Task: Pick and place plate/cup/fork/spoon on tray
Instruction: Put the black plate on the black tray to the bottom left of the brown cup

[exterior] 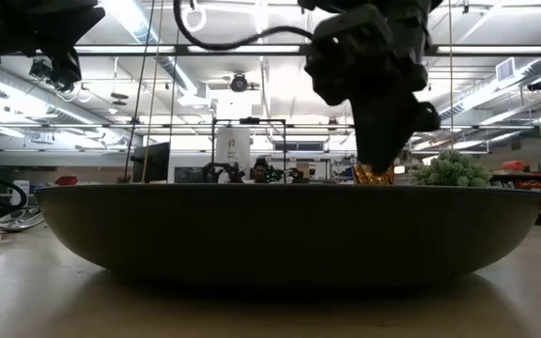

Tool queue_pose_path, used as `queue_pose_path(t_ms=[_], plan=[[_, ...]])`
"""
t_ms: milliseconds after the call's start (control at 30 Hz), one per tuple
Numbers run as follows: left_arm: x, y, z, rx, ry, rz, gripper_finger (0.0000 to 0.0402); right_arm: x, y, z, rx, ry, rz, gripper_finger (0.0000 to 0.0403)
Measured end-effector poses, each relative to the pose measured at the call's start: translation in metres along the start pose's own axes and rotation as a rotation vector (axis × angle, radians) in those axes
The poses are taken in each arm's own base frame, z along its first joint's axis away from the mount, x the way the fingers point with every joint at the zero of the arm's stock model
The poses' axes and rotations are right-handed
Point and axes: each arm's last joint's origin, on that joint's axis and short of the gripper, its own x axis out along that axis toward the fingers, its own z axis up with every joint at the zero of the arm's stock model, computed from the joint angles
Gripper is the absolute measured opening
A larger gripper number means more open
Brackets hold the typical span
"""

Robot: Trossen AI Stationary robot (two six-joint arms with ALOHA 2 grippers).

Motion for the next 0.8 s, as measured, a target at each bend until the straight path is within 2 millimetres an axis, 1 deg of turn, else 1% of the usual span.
queue_pose_path(t_ms=[167,400,800], plan=[[0.0,0.0,-0.004,0.005,0.036,0.001,0.008,0.009,-0.001,-0.013,0.06,0.021,-0.019,0.0131],[0.0,0.0,-0.005,0.009,0.043,0.001,0.008,0.019,-0.011,-0.021,0.082,0.054,-0.06,0.0137],[0.0,0.0,-0.005,0.009,0.043,0.001,0.008,0.037,-0.016,-0.026,0.067,0.079,0.051,0.0138]])
